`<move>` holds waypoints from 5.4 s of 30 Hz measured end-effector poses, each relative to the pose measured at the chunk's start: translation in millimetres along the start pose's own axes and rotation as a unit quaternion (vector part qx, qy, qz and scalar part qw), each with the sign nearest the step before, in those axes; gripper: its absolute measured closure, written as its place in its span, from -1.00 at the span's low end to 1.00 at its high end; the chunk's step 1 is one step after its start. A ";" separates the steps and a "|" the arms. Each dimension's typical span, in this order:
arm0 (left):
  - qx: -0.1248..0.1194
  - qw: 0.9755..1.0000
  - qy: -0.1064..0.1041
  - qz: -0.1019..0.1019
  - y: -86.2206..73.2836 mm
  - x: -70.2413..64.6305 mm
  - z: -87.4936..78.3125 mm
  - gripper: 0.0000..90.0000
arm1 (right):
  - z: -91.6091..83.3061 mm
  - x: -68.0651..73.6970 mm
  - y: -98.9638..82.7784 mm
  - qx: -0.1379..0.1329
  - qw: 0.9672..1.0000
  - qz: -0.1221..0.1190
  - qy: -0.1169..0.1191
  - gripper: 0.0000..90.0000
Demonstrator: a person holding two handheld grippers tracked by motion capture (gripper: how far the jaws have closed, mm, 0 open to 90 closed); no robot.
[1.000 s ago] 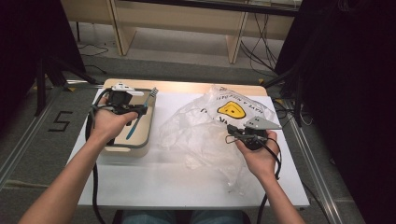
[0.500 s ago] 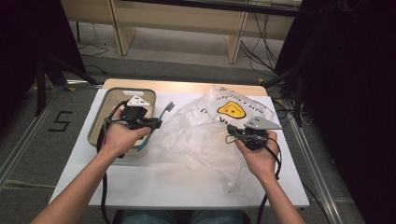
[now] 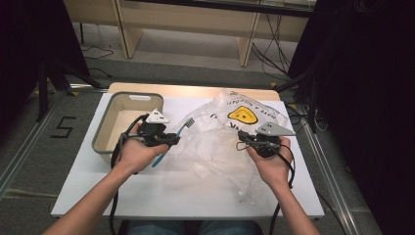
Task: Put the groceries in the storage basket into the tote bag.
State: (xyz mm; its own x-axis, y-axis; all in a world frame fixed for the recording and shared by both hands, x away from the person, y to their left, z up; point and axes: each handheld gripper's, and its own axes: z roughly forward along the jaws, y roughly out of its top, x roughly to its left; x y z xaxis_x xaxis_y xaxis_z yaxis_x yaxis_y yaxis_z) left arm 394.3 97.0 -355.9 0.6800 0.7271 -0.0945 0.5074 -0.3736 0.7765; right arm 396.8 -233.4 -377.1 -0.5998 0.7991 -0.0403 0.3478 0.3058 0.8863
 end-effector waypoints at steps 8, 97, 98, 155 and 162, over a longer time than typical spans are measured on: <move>0.009 1.000 -0.015 0.012 -3.8 -17.4 9.5 0.78 | -0.5 -0.2 0.2 -0.003 1.000 0.000 -0.001 1.00; -0.079 0.994 -0.011 0.074 23.0 -53.4 180.5 0.52 | -3.9 3.0 0.6 -0.013 1.000 0.004 0.011 1.00; -0.075 0.994 -0.014 0.078 21.4 -53.6 181.3 0.42 | -3.8 2.0 -0.4 -0.012 1.000 0.003 0.010 1.00; 0.014 0.998 0.067 0.009 -100.3 -2.1 45.1 -0.13 | -33.5 -47.2 -76.9 0.109 0.991 0.071 -0.035 0.07; 0.010 0.997 0.071 0.008 -104.9 -4.5 45.0 -0.12 | -42.3 -60.0 -83.2 0.122 0.986 0.090 -0.064 0.05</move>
State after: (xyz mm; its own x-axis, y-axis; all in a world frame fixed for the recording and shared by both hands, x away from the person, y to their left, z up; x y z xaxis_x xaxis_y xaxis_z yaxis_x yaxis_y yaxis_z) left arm 361.8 107.0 -464.9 0.6076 0.7942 0.0080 0.5079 -0.3963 0.7648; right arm 373.5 -328.8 -428.9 -0.4219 0.9060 0.0354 0.6126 0.2561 0.7477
